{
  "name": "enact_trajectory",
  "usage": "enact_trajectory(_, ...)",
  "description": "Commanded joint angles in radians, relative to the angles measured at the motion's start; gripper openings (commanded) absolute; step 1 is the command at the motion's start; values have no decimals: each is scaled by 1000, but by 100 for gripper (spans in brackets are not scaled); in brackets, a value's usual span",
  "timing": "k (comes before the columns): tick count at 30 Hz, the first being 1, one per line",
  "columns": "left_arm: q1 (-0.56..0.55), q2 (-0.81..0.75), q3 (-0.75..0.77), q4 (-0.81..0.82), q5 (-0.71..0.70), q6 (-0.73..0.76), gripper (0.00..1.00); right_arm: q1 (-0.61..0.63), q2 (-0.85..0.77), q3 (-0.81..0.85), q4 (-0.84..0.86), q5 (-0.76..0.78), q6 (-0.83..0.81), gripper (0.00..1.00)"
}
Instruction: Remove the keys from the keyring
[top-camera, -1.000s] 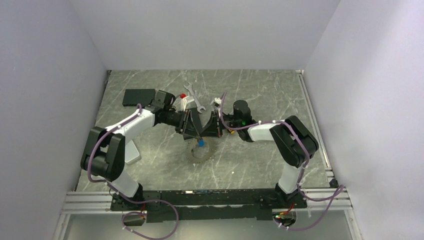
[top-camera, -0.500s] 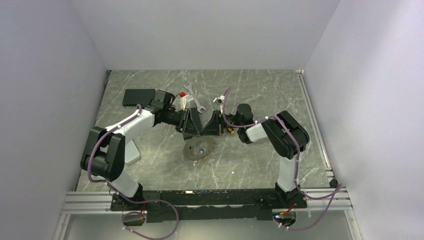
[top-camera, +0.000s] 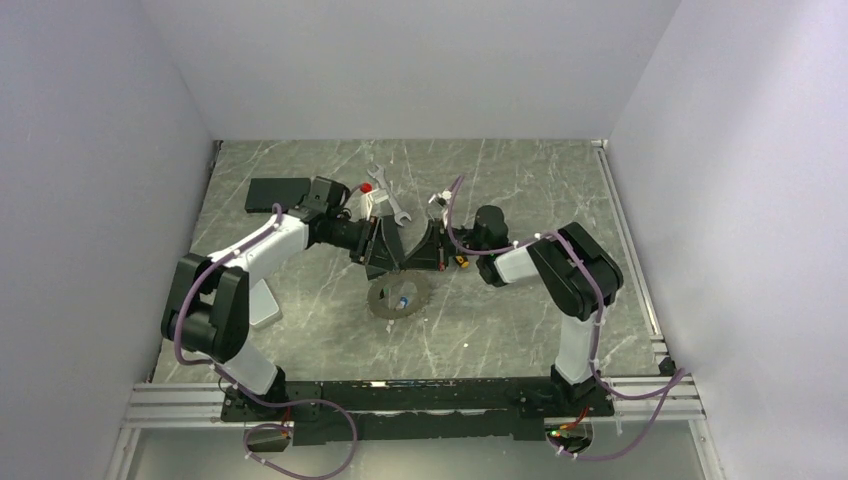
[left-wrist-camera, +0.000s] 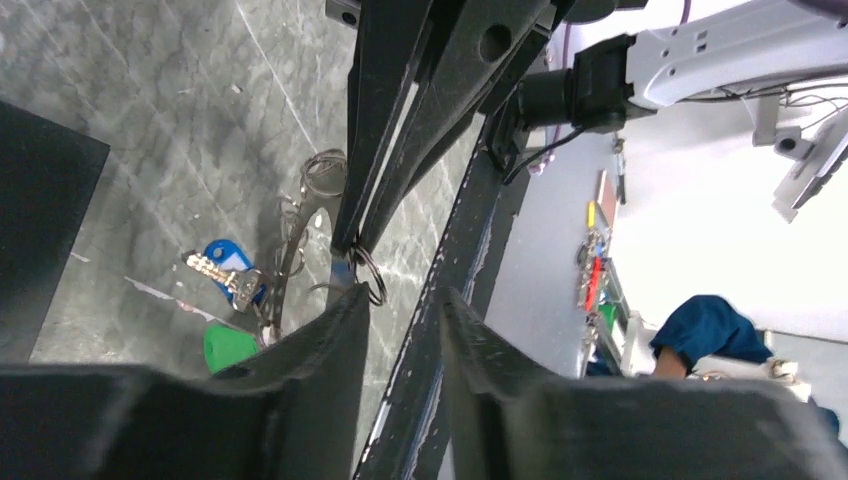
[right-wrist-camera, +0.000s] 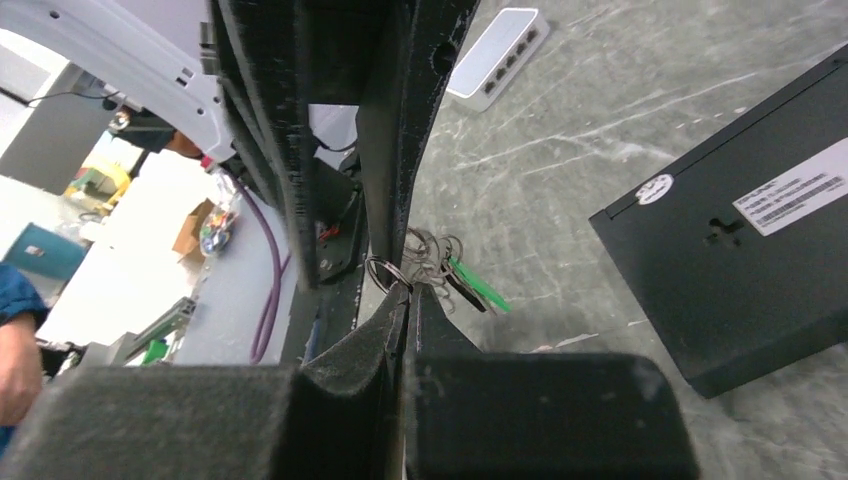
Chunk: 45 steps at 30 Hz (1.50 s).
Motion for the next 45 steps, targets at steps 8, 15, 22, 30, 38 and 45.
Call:
enact_trajectory(8, 38, -61, 237, -298, -110, 266, 72, -44, -188, -30, -193, 38, -258, 0)
enact_trajectory(15, 58, -75, 239, -312, -149, 316, 76, -90, -324, -39, -213, -2, -239, 0)
enact_trajectory(22, 62, -67, 224, -272, -189, 317, 77, -180, -449, -58, -270, -25, -202, 0)
enact_trajectory(30, 62, -33, 222, -224, -186, 304, 79, -390, -526, 14, -717, -38, -464, 0)
enact_trajectory(38, 62, -7, 213, -183, -179, 281, 80, -679, -454, 165, -1117, -48, -823, 0)
enact_trajectory(45, 63, 17, 214, -163, -184, 262, 81, -837, -295, 364, -1307, -60, -990, 0)
